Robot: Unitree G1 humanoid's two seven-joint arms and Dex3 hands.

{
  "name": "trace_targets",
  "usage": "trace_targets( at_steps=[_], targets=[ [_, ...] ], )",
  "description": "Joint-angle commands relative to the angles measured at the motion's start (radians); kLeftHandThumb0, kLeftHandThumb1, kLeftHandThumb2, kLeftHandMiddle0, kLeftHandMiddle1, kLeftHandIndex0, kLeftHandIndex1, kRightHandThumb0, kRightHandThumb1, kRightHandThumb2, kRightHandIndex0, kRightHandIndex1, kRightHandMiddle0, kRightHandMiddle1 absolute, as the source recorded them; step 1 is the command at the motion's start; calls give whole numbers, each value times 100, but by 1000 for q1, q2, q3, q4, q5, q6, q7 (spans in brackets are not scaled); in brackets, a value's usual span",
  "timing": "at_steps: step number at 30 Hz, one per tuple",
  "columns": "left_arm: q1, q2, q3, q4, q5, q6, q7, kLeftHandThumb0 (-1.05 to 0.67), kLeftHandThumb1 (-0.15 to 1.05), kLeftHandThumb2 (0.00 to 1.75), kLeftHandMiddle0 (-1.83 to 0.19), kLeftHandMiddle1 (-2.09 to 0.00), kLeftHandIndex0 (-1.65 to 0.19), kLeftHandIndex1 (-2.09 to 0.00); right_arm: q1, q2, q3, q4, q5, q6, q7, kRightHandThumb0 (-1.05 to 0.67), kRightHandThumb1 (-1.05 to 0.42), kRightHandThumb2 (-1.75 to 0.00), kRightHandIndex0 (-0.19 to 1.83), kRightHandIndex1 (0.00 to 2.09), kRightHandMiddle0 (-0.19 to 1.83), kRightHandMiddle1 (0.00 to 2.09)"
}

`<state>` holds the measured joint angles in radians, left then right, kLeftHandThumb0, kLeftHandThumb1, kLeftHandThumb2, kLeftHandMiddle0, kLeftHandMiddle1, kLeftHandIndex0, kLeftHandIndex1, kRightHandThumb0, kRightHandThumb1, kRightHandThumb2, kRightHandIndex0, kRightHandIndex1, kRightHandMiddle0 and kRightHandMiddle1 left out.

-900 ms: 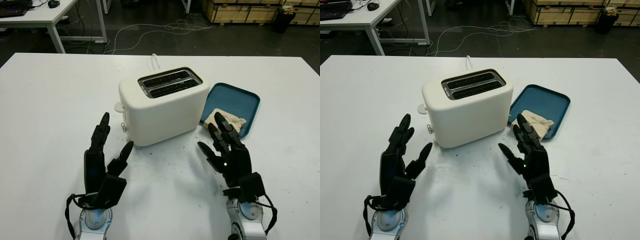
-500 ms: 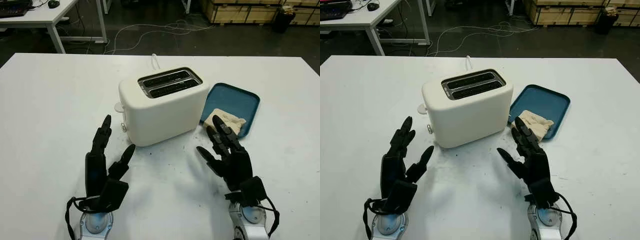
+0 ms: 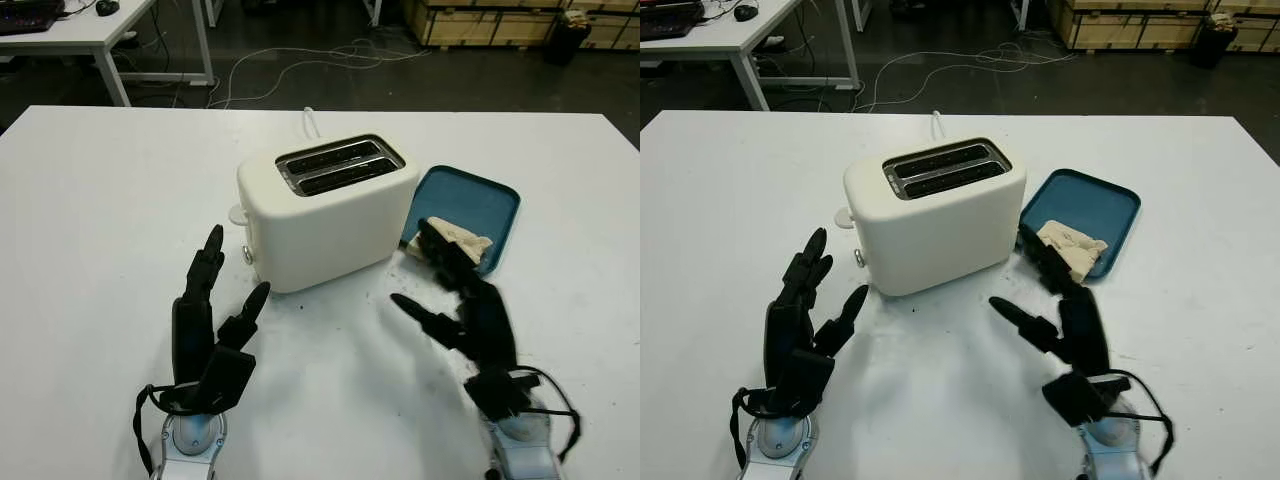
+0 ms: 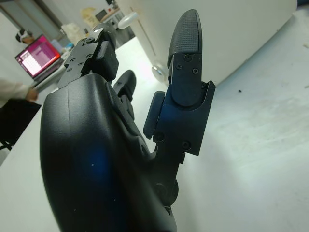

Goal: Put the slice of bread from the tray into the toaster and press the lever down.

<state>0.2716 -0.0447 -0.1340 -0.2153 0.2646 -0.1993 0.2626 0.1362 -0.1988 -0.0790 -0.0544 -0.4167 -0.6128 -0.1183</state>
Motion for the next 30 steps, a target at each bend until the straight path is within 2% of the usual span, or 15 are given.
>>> trace_targets(
  at_steps=[1,4,9,16,21,26,30],
  targets=[
    [0,-9,-4,4,18,-19,11,-63,92,34,-3,-64,-26,-2,-29,-39,-32,4,-103,-56,-87,-40,-79,0,44,4,43,4],
    [3,-14,-8,3,8,-18,9,-62,92,33,-2,-64,-26,-2,-71,-110,-57,55,-207,-58,-171,-35,-75,0,43,2,43,2],
    [6,-15,-12,6,18,-25,19,-64,92,34,-3,-64,-26,-2,-160,-231,-56,199,-379,0,-324,-39,-73,0,43,1,47,2],
    [9,-15,-14,9,-9,-43,13,-62,92,34,-2,-64,-25,-1,-288,-346,46,457,-508,83,-522,-41,-70,0,44,1,45,0],
    [18,-13,-18,3,-3,-42,14,-62,92,34,-1,-64,-25,-1,-377,-390,144,632,-533,135,-588,-41,-71,-1,42,0,44,0],
    [22,-21,-19,-7,-8,-33,13,-62,92,34,-2,-64,-25,-1,-456,-399,246,789,-554,187,-676,-45,-71,0,41,1,47,1],
    [20,-21,-17,-7,-11,-29,12,-63,92,35,-2,-64,-25,-1,-466,-389,289,825,-519,205,-663,-47,-71,-1,38,0,43,0]
  ],
)
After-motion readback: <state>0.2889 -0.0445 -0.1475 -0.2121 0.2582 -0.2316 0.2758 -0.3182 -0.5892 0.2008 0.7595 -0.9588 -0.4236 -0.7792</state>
